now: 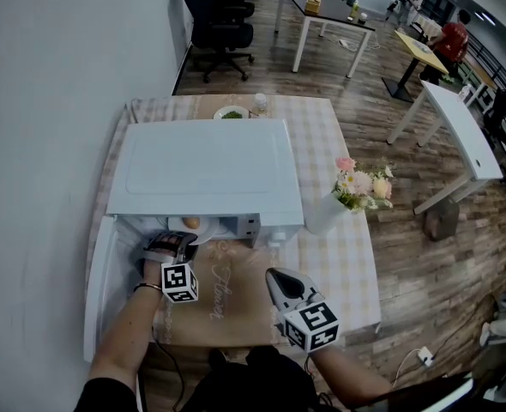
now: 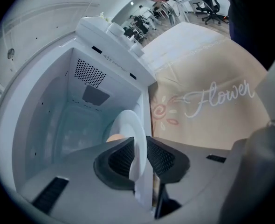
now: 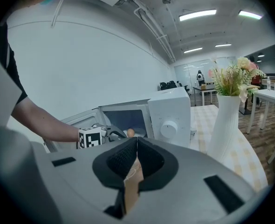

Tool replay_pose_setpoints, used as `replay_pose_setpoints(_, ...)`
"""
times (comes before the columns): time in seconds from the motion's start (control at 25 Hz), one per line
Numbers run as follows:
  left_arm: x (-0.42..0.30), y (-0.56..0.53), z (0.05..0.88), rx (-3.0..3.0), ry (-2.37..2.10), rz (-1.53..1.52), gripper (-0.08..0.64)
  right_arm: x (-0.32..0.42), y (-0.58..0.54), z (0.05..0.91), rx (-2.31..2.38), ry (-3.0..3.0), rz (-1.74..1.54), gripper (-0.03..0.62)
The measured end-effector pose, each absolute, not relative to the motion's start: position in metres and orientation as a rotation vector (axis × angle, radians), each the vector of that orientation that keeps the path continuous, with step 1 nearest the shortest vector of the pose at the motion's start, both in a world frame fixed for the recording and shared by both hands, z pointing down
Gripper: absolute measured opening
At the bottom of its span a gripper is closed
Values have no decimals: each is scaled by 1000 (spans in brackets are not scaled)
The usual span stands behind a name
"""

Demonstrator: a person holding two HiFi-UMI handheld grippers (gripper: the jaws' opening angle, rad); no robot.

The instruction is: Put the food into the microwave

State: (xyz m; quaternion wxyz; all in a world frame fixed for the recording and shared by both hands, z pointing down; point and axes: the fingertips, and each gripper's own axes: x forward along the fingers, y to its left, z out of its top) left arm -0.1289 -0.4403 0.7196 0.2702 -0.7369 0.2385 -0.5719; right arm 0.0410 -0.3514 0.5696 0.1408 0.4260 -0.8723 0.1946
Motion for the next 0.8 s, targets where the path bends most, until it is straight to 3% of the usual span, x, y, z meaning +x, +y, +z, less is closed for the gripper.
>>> replay_pose_setpoints(0.48, -136, -441, 734, -2032, 622, -1624, 97, 51, -346, 567, 1245, -2506, 548, 9)
replay_pose_setpoints(0.64, -134, -436, 728, -2052, 627, -1610, 150, 53, -346, 566, 1246, -2510, 547, 9)
replay_pose_setpoints(0.8, -133, -428, 715, -2084, 698, -1560, 153, 53, -345, 565, 1245, -2520, 549, 9)
